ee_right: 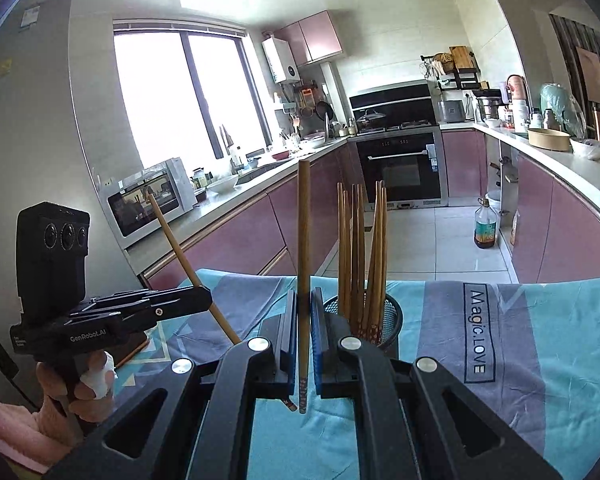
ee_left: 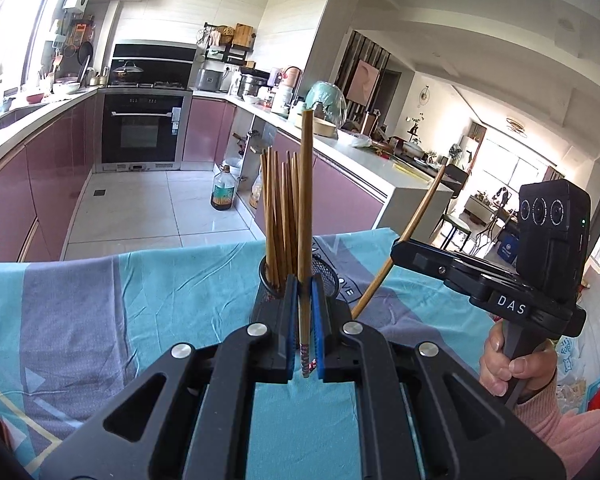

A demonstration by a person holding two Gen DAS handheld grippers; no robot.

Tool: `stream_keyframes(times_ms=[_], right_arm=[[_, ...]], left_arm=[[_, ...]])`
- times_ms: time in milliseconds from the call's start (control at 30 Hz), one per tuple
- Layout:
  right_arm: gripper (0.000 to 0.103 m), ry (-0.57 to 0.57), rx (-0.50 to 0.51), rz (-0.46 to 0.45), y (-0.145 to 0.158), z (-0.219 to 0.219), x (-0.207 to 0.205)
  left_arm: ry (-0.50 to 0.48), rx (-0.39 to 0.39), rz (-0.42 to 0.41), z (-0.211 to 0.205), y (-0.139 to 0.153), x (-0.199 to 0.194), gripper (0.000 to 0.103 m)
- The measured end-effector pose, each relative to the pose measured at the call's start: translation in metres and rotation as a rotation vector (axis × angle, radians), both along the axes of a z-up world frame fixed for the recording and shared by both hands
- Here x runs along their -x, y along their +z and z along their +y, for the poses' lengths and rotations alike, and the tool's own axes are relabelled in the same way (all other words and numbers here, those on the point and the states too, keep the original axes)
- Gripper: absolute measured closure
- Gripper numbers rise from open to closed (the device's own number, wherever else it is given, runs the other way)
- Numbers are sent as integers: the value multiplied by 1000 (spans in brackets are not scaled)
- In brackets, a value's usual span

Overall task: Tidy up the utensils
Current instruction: 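Lift both held chopsticks upright above the black mesh holder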

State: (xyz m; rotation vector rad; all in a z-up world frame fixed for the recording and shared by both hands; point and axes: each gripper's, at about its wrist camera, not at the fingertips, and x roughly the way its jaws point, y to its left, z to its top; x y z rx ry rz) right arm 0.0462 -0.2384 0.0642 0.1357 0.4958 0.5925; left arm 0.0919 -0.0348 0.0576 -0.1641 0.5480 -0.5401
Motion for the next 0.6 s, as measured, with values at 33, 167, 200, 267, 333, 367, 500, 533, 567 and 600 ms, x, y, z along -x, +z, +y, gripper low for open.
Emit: stream_keyframes(times_ms=[33,167,200,267,333,367,500,533,567,600], right_arm=[[98,-2,1,-6,2,-1,1],[98,-9,-1,-30,13,-5,0],[98,-11,-2,-35,15,-5,0],[98,-14,-4,-46,20,-8,-2],[98,-18,-7,-57,24,-10,-4],[98,-20,-7,-63,26,-11,-4],[98,-25,-12,-83,35,-14,-8],[98,-26,-13,-86,37,-15,-9],[98,-29,-12,-90,39,-15,-11],[98,-31,-11,-95,40,-16,-12]], left_arm=[[-3,1,-5,0,1,0,96],[-11,-1,-25,-2,10,-1,96],[-12,-1,-30,-3,13,-2,96],[-14,-3,-44,-5,19,-1,96],[-15,-2,-56,-6,24,-2,96],[-16,-2,-62,-7,27,-2,96],[-13,-2,-82,-8,34,-5,96],[-13,-3,-87,-9,36,-5,96],[-11,-4,-93,-9,38,-5,96],[-10,-6,-98,-10,40,-5,96]])
